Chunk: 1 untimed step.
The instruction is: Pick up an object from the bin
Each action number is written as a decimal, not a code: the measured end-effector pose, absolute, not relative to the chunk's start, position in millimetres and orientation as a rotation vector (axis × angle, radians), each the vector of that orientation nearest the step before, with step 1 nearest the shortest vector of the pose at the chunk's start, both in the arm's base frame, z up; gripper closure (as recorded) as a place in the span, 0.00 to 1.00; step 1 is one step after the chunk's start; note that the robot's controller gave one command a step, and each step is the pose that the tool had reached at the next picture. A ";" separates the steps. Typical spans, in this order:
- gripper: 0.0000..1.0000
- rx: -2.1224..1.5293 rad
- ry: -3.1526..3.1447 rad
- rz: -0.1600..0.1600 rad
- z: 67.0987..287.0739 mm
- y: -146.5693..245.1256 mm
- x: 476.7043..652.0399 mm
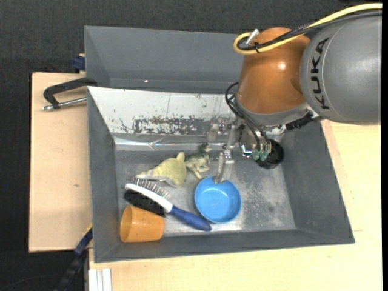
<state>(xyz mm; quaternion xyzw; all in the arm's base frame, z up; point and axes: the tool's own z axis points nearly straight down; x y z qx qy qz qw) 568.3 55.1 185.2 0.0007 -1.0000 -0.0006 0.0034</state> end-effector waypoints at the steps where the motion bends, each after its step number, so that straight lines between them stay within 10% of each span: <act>1: 0.00 0.258 -3.147 -0.007 73.2 45.3 510.0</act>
Offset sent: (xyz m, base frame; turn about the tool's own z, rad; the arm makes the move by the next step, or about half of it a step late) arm -0.0623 -0.0127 -0.1152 -0.1611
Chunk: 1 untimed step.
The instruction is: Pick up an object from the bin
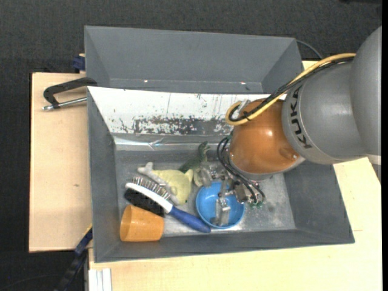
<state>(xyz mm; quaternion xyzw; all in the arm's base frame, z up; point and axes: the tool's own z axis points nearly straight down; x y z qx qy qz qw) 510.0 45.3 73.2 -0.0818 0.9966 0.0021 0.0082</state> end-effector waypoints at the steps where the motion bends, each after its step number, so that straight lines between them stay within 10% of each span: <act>1: 0.00 0.702 3.057 0.006 101.1 76.5 492.0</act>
Offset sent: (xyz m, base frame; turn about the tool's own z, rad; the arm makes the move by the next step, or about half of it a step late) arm -0.0190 0.0292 0.0268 0.6173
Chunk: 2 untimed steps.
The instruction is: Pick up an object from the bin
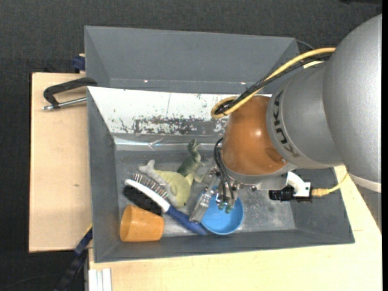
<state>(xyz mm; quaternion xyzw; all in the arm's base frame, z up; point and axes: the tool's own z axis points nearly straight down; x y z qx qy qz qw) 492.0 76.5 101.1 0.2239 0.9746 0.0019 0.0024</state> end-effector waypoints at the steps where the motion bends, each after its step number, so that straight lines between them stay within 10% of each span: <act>1: 0.00 0.078 3.134 0.001 117.3 42.2 494.3; 2: 0.00 -0.653 3.075 0.002 69.5 43.9 504.2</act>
Offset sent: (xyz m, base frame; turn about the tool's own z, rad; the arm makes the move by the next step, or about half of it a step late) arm 0.0008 -0.0342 0.0153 -0.4012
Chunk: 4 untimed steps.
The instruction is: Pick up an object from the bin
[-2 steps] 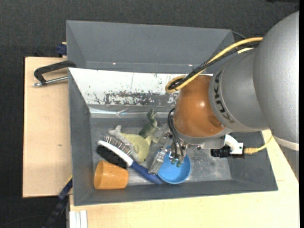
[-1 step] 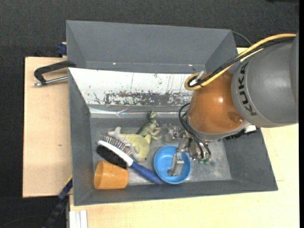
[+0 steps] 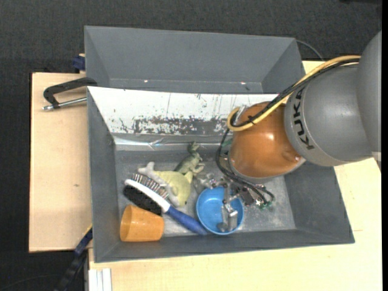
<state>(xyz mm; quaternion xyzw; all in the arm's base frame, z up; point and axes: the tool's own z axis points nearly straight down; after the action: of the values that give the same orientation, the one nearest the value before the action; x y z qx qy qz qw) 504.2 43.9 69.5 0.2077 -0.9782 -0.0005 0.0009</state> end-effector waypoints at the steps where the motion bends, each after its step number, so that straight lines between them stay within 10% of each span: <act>1: 0.00 0.650 -3.074 -0.002 70.1 44.9 504.7; 2: 1.00 0.651 -3.078 -0.002 70.6 44.8 505.7; 4: 1.00 0.649 -3.083 -0.001 109.0 46.8 509.5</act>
Offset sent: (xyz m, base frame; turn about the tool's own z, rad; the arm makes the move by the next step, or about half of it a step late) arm 0.0000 0.0000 0.0000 0.0000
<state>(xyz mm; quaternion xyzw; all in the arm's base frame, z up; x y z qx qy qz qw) 509.5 46.8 109.0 0.2060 -0.9785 -0.0002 -0.0045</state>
